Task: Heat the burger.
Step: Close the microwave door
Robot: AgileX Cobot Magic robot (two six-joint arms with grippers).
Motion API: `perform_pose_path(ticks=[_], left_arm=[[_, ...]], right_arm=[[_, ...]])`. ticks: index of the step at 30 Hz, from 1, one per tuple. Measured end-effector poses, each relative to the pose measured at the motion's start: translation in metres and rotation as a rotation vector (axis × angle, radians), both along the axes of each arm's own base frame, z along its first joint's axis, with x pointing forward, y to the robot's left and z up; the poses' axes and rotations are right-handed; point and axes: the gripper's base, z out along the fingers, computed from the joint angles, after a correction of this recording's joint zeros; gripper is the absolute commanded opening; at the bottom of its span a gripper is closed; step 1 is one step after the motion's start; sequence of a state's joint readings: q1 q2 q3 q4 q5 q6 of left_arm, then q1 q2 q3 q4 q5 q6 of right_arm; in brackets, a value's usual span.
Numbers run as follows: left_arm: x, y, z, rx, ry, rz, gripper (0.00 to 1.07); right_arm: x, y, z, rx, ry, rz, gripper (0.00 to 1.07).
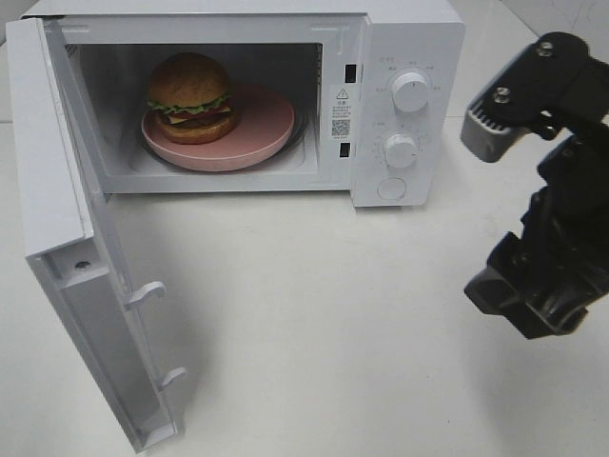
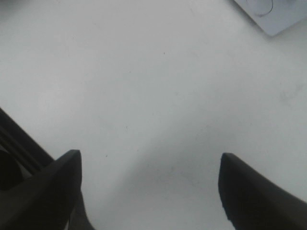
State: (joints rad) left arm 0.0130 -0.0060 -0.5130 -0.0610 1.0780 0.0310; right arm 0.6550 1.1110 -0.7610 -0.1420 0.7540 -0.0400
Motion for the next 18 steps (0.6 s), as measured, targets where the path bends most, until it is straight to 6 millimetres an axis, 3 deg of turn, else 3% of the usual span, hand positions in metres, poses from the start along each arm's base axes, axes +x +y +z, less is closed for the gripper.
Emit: perform_pose_path(ticks=[10,18], left_arm=[[0.000,0.000,0.000,0.000,0.000,0.000,1.00],[0.000,0.000,0.000,0.000,0.000,0.000,1.00]], right_arm=[[-0.038,-0.029,0.023,0.000,0.050,-0.061,0.76],[-0.071,-0.055,0.044,0.082,-0.045,-0.075,0.76]])
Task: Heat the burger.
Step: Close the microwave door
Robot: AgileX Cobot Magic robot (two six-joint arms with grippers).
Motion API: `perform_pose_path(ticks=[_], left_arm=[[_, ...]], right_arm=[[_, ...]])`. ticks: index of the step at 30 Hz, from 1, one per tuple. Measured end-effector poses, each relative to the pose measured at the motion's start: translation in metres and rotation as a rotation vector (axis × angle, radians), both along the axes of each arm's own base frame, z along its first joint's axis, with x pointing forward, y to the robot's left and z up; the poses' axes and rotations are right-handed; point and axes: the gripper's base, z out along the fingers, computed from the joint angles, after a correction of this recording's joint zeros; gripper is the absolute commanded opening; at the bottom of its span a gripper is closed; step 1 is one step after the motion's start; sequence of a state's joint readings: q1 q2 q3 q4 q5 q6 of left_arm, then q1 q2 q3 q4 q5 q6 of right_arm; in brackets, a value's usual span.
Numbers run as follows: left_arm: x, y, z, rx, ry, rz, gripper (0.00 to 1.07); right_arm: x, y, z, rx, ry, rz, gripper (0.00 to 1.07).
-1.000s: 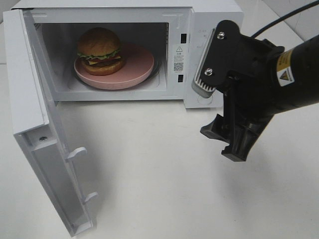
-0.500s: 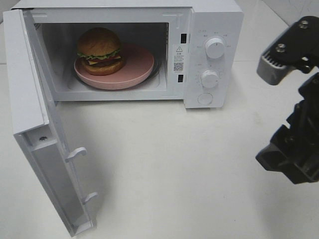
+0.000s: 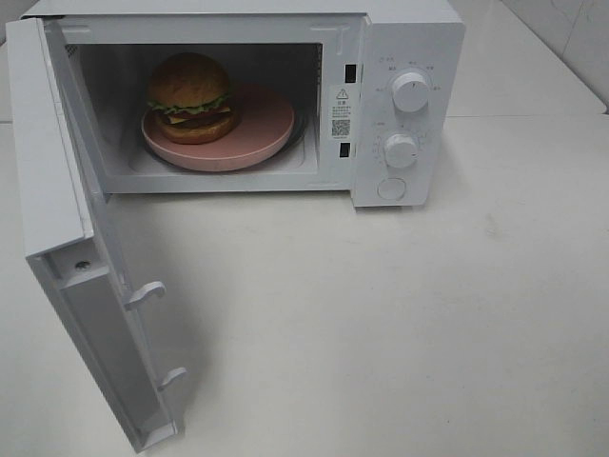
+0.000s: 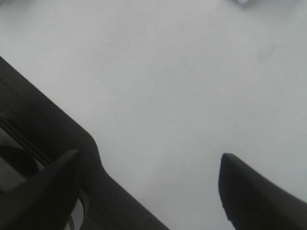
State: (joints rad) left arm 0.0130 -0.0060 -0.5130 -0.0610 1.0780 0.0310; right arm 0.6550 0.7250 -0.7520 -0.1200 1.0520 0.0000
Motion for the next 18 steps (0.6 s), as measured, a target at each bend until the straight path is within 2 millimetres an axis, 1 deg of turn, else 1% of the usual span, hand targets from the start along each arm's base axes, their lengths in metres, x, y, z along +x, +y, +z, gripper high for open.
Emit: perform_pose_path(ticks=[1,3,5,6,7,8,9,11,14,15,17,18], left_arm=[[0.000,0.000,0.000,0.000,0.000,0.000,1.00],[0.000,0.000,0.000,0.000,0.000,0.000,1.00],[0.000,0.000,0.000,0.000,0.000,0.000,1.00],[0.000,0.000,0.000,0.000,0.000,0.000,1.00],[0.000,0.000,0.000,0.000,0.000,0.000,1.00],[0.000,0.000,0.000,0.000,0.000,0.000,1.00],[0.000,0.000,0.000,0.000,0.000,0.000,1.00],[0.000,0.000,0.000,0.000,0.000,0.000,1.00],[0.000,0.000,0.000,0.000,0.000,0.000,1.00],[0.000,0.000,0.000,0.000,0.000,0.000,1.00],[0.000,0.000,0.000,0.000,0.000,0.000,1.00],[0.000,0.000,0.000,0.000,0.000,0.000,1.00]], right_arm=[[-0.008,-0.007,0.003,0.019,-0.025,-0.005,0.76],[-0.011,-0.010,0.003,0.022,-0.029,-0.009,0.76],[-0.018,-0.020,0.002,0.027,-0.034,-0.065,0.76],[-0.018,-0.020,0.002,0.027,-0.034,-0.065,0.76],[-0.022,-0.028,0.002,0.031,-0.049,-0.125,0.76],[-0.024,-0.032,0.001,0.032,-0.056,-0.158,0.76],[-0.024,-0.032,0.001,0.032,-0.056,-0.158,0.76],[-0.032,-0.043,-0.001,0.036,-0.090,-0.237,0.76],[-0.038,-0.047,-0.004,0.045,-0.109,-0.266,0.76],[-0.044,-0.051,-0.006,0.056,-0.131,-0.293,0.76],[-0.047,-0.053,-0.008,0.060,-0.139,-0.311,0.76],[-0.053,-0.057,-0.011,0.068,-0.160,-0.351,0.76]])
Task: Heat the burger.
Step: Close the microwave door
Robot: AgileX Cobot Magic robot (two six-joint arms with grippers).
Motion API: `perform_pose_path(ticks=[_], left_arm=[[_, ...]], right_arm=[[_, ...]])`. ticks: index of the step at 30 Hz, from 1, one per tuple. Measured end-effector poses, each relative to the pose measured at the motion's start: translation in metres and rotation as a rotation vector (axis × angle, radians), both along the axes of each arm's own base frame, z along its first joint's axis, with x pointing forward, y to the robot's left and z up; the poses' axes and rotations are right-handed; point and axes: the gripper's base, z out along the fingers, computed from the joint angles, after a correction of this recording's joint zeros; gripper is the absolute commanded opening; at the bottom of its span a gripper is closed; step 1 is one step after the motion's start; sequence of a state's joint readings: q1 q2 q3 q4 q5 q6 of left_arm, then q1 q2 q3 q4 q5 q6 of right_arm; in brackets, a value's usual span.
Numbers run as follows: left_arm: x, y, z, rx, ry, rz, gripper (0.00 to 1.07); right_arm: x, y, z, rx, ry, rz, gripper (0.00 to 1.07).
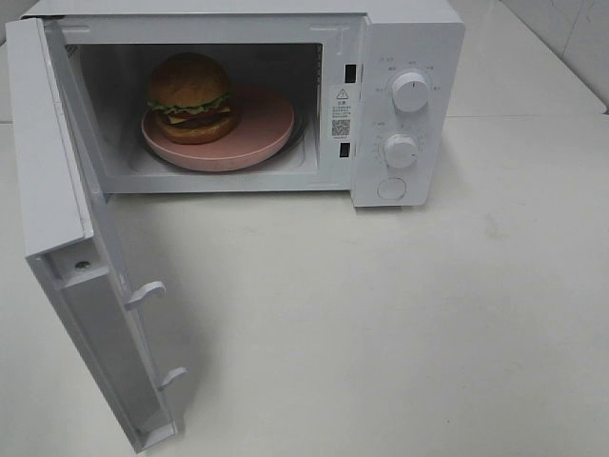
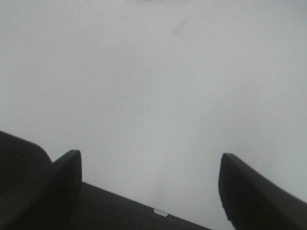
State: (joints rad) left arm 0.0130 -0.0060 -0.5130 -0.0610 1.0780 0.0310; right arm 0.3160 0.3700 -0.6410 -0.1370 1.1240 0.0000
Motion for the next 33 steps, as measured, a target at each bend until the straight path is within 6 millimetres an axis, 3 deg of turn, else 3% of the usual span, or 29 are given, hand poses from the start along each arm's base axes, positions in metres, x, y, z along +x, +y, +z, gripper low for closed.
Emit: perform_pose_path(ticks=[11,25,33], left_arm=[[0.000,0.000,0.000,0.000,0.000,0.000,1.00],[0.000,0.000,0.000,0.000,0.000,0.000,1.00],[0.000,0.000,0.000,0.000,0.000,0.000,1.00]], right_arm=[[-0.026,-0.010,-0.022,0.028,-0.087,-0.169,0.76],[-0.043,-0.011,-0.026,0.088,-0.328,-0.267,0.76],[-0.046,-0.011,-0.026,0.089,-0.345,-0.274,0.76]])
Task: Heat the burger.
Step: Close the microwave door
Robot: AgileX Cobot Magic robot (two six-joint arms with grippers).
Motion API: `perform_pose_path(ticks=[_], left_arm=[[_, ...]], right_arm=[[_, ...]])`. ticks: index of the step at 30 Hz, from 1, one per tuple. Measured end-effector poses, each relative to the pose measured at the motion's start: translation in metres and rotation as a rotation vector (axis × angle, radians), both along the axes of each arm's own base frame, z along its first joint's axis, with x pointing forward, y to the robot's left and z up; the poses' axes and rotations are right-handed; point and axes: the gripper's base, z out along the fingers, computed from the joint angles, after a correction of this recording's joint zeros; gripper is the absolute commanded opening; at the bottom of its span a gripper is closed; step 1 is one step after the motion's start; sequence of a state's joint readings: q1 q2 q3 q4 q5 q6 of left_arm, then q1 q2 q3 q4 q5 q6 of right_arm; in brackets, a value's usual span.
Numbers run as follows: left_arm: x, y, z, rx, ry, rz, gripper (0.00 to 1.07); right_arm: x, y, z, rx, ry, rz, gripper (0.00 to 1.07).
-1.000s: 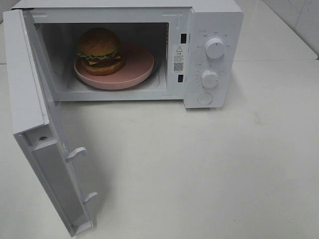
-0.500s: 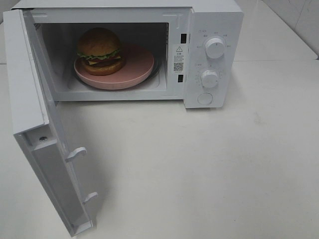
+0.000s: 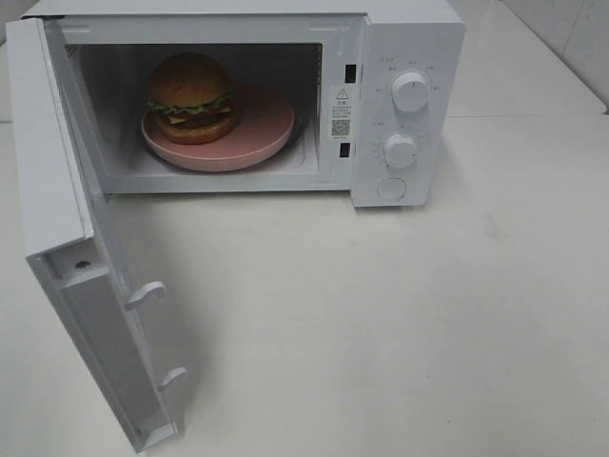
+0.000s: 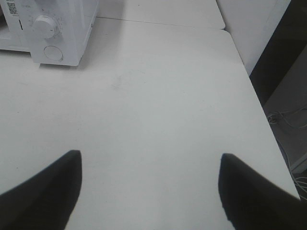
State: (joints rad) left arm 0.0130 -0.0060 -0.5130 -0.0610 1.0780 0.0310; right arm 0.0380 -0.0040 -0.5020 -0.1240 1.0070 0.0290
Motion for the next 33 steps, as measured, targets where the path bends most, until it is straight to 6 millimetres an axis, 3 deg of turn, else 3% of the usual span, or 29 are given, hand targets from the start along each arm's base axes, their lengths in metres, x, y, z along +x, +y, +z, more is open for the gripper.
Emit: perform_pose_path(ticks=[33], left_arm=[[0.0000,0.0001,0.0000,0.001,0.000,0.001,1.00]], right_arm=[[0.0000,0.0000,0.0000,0.000,0.000,0.000,0.76]])
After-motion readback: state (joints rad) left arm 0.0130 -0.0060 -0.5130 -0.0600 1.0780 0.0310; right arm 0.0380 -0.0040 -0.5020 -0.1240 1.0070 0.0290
